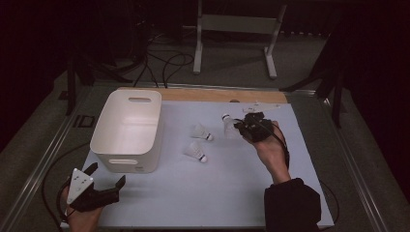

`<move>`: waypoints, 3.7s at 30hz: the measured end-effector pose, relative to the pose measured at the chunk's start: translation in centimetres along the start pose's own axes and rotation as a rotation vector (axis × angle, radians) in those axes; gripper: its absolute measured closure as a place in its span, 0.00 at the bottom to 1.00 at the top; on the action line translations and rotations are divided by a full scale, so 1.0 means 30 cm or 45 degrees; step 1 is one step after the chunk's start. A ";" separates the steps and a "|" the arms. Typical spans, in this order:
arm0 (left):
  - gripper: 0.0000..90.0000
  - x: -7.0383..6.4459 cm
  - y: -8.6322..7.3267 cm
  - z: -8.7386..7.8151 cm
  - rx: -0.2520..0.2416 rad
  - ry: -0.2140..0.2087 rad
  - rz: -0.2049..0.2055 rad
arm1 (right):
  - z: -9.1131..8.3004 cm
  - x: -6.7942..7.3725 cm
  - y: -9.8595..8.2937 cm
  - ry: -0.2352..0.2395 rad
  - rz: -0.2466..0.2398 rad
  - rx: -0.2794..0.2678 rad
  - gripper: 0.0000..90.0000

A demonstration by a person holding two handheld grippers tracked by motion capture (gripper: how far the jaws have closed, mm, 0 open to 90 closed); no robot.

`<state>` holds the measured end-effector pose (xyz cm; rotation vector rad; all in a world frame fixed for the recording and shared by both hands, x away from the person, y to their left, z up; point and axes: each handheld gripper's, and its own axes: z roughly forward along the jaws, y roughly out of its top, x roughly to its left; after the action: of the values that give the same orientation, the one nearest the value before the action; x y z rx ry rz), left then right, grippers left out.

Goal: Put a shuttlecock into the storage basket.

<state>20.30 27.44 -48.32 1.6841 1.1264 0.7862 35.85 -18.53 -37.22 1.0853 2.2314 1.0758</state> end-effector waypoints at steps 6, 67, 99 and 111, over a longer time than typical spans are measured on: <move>0.00 0.000 0.000 0.000 0.000 0.000 -0.001 | 0.007 0.001 0.014 0.009 0.004 -0.006 0.99; 0.00 -0.002 -0.001 -0.001 -0.001 0.000 0.004 | 0.051 0.053 0.133 0.104 0.006 -0.041 0.99; 0.00 -0.004 0.000 -0.001 -0.005 -0.006 0.008 | 0.113 0.086 0.188 0.162 0.022 -0.084 0.99; 0.00 -0.003 0.000 -0.001 -0.003 -0.008 0.010 | 0.129 0.097 0.210 0.179 0.021 -0.095 0.99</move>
<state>20.25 27.35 -48.30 1.6886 1.1150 0.7863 39.54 -11.97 -34.66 1.0278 2.2730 1.2671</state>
